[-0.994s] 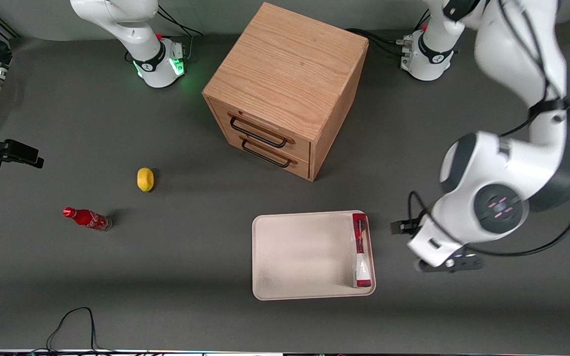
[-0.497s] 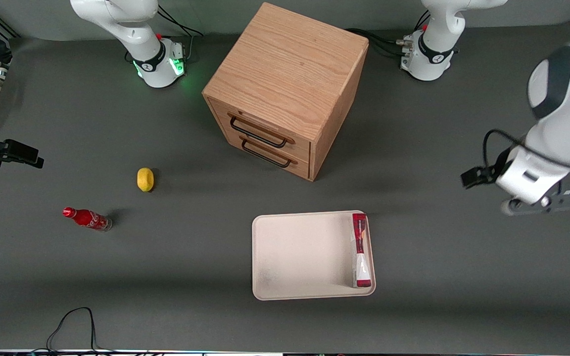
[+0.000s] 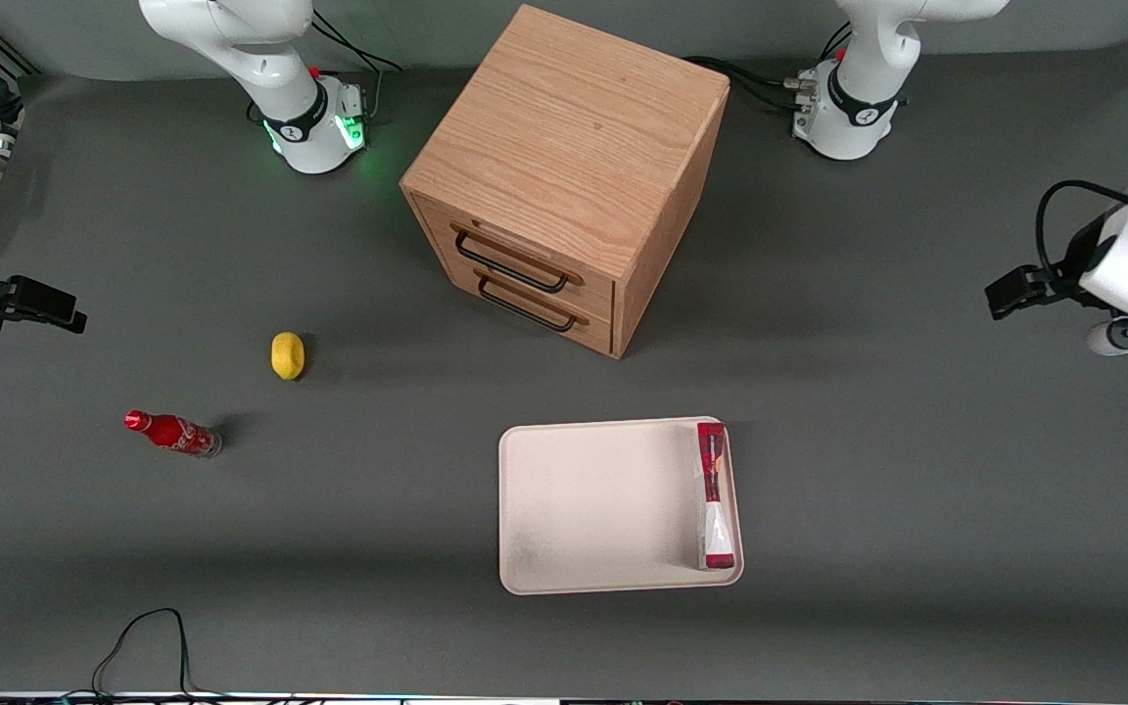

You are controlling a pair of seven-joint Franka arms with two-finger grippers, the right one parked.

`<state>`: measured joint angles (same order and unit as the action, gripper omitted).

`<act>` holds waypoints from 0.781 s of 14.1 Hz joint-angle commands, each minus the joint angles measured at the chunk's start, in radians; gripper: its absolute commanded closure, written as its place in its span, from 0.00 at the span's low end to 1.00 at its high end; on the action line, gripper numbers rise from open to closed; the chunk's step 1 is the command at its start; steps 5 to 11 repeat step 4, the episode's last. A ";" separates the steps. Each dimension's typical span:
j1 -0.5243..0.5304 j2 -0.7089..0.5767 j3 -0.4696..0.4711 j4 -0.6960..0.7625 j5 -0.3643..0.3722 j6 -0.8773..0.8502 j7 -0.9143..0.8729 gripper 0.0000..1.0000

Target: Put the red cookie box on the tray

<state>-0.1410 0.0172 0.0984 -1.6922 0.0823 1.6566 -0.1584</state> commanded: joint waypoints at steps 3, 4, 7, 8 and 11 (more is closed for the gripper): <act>0.080 -0.010 -0.071 0.012 -0.009 -0.047 0.052 0.00; 0.078 -0.011 -0.072 0.014 -0.010 -0.048 0.053 0.00; 0.078 -0.011 -0.072 0.014 -0.010 -0.048 0.053 0.00; 0.078 -0.011 -0.072 0.014 -0.010 -0.048 0.053 0.00; 0.078 -0.011 -0.072 0.014 -0.010 -0.048 0.053 0.00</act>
